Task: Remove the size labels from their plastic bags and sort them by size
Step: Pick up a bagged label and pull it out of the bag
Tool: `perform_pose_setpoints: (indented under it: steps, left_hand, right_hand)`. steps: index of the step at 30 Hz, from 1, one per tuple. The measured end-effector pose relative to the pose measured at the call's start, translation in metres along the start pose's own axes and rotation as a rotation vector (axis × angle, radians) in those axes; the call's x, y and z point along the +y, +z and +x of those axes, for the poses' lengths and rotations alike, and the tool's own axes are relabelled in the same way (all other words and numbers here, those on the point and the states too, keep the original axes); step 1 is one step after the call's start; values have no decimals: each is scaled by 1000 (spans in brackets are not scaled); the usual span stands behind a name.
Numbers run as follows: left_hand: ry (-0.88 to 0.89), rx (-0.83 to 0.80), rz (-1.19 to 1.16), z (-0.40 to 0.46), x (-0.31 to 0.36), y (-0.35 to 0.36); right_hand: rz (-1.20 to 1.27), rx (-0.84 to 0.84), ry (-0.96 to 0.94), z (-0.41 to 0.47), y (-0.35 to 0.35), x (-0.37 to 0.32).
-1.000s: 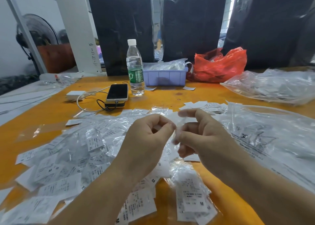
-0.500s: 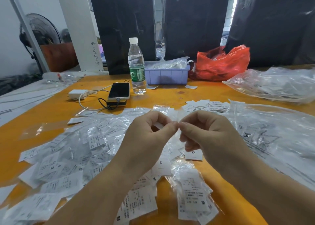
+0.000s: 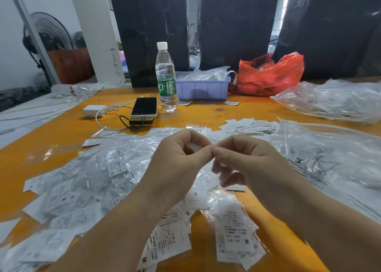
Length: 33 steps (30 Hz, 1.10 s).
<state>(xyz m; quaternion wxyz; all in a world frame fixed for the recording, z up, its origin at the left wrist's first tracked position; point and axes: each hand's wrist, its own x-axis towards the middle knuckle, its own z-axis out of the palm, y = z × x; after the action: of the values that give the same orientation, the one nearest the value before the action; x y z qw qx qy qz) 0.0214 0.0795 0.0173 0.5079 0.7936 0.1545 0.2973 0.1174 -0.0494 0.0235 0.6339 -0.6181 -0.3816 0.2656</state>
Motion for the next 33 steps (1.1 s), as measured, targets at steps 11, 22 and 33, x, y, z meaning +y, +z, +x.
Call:
perform_pose_setpoints:
  steps: [11,22,33]
  left_hand:
    - [-99,82,-353,2,9,-4]
    - [9,128,-168,1,4,-1]
    - [-56,80,-172,0,7,-2]
  right_hand:
    - [101,236,-11,2,-3,-4]
    - [254,120,32,0,-2,-4]
    - [175,135,-34,-2,-1,-5]
